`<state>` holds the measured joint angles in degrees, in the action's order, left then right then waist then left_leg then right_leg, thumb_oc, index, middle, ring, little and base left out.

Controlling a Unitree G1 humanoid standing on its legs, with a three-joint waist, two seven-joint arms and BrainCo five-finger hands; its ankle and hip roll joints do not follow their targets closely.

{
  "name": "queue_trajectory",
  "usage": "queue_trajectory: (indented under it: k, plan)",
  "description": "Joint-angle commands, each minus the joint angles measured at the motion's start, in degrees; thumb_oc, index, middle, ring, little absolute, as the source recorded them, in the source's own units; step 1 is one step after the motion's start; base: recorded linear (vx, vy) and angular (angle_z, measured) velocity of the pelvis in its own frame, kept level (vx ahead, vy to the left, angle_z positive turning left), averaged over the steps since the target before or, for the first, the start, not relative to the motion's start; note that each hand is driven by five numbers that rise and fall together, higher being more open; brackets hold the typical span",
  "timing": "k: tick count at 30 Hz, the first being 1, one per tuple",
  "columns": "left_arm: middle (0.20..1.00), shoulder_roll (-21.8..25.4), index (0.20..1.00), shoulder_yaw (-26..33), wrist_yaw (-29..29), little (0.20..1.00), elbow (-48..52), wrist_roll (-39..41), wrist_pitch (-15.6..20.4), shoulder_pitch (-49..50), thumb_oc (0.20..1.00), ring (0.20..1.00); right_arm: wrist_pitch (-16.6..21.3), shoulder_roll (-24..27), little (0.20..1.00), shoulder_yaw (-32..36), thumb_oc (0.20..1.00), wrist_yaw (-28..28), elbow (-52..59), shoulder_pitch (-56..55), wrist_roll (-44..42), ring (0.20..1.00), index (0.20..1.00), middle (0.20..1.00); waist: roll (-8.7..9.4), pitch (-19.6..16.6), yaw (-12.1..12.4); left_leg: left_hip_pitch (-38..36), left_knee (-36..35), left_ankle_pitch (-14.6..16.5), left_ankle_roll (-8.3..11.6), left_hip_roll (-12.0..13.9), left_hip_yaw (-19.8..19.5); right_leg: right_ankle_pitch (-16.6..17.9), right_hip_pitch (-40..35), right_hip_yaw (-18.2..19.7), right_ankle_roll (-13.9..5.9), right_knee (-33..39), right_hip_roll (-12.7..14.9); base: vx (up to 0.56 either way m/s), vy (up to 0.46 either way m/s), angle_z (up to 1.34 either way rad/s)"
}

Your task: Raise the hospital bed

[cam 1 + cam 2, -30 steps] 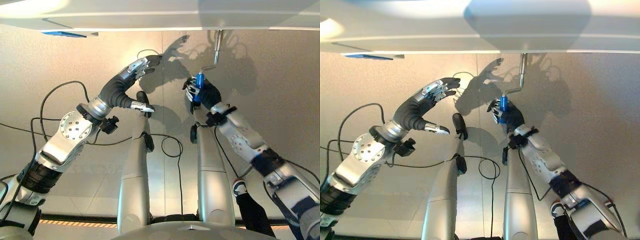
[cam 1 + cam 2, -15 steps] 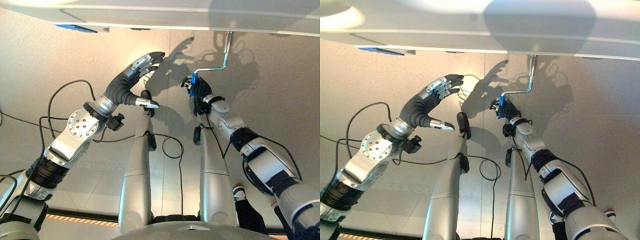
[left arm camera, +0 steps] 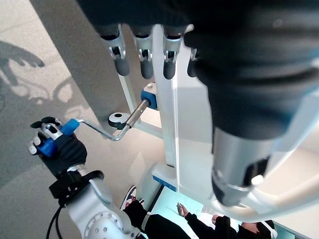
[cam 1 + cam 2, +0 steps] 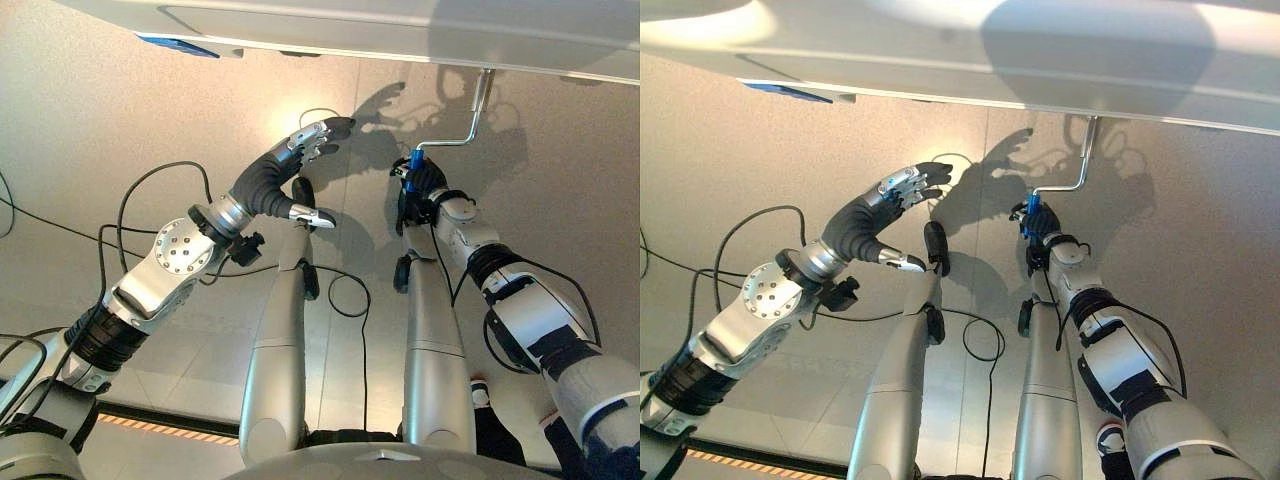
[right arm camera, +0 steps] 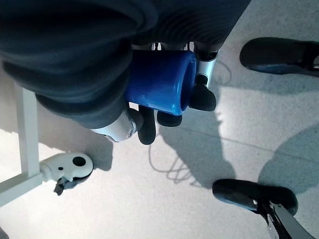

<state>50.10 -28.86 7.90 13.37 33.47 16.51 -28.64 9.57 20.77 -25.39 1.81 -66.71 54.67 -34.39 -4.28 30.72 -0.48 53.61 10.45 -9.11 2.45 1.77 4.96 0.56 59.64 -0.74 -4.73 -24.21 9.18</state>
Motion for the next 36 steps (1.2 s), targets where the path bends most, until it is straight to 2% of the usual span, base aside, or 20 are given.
queue_trajectory:
  k: [1, 11, 26, 27, 33, 36]
  plan:
    - [1.000, -0.19, 1.000, 0.42, 0.82, 1.000, 3.02, 2.44, 1.78, -0.10, 1.000, 1.000, -1.44, 8.92, 0.200, 1.20, 0.200, -3.44, -6.23, -4.59, 2.52, 0.200, 0.200, 0.200, -1.76, -0.92, -1.91, -2.71, 7.10, 8.38, 0.63, -0.55, 1.16, 4.65, -4.20, -1.64, -4.40, 6.91, -1.21, 0.00, 0.000, 0.00]
    - [1.000, -0.16, 1.000, -0.23, 0.47, 1.000, 2.42, 2.38, 1.72, -0.51, 1.000, 1.000, -1.79, 11.72, 0.200, 4.14, 0.200, -5.43, -9.53, -5.91, 3.54, 0.200, 0.200, 0.200, -2.29, -0.92, -1.96, -3.06, 6.76, 8.14, 0.68, -0.72, 0.92, 4.54, -4.40, -1.79, -4.36, 6.67, -1.25, 0.00, 0.000, 0.00]
    - [1.000, -0.72, 1.000, -0.16, 0.11, 1.000, 1.36, 1.35, 1.30, -0.60, 1.000, 1.000, -2.22, 13.39, 0.203, 5.43, 0.203, -7.12, -10.73, -7.06, 5.28, 0.203, 0.203, 0.203, -2.62, -0.92, -2.25, -4.52, 5.69, 7.50, 0.86, -0.66, 0.91, 4.62, -5.44, -1.97, -4.25, 7.08, -1.52, 0.00, -0.002, 0.01]
    - [1.000, -1.27, 1.000, 0.05, 0.01, 1.000, 0.87, 1.05, 1.29, -0.11, 1.000, 1.000, -2.17, 13.26, 1.000, 5.45, 1.000, -7.29, -10.43, -7.25, 5.31, 1.000, 1.000, 1.000, -2.54, -0.92, -2.35, -4.80, 5.68, 7.43, 0.89, -0.61, 0.95, 4.66, -5.77, -2.05, -4.19, 7.14, -1.55, 0.00, 0.000, 0.00]
    - [1.000, -6.35, 1.000, 1.08, -2.30, 1.000, -8.24, -0.63, 1.31, 3.44, 1.000, 1.000, -2.01, 11.81, 1.000, 5.86, 1.000, -7.69, -9.46, -8.55, 5.23, 1.000, 1.000, 1.000, -2.46, -0.92, -2.55, -6.22, 5.01, 6.95, 1.02, -0.68, 0.86, 4.85, -7.33, -2.24, -4.23, 7.75, -1.41, 0.00, 0.000, 0.00]
    - [1.000, -11.87, 1.000, 3.21, -5.34, 1.000, -21.48, -5.93, 0.93, 6.99, 1.000, 1.000, -1.51, 10.54, 1.000, 6.16, 1.000, -8.01, -7.24, -10.23, 6.01, 1.000, 1.000, 1.000, -1.99, -0.92, -2.64, -8.07, 4.19, 6.47, 1.14, -0.68, 0.81, 5.10, -9.27, -2.35, -4.29, 8.48, -1.42, -0.04, -0.002, -0.01]
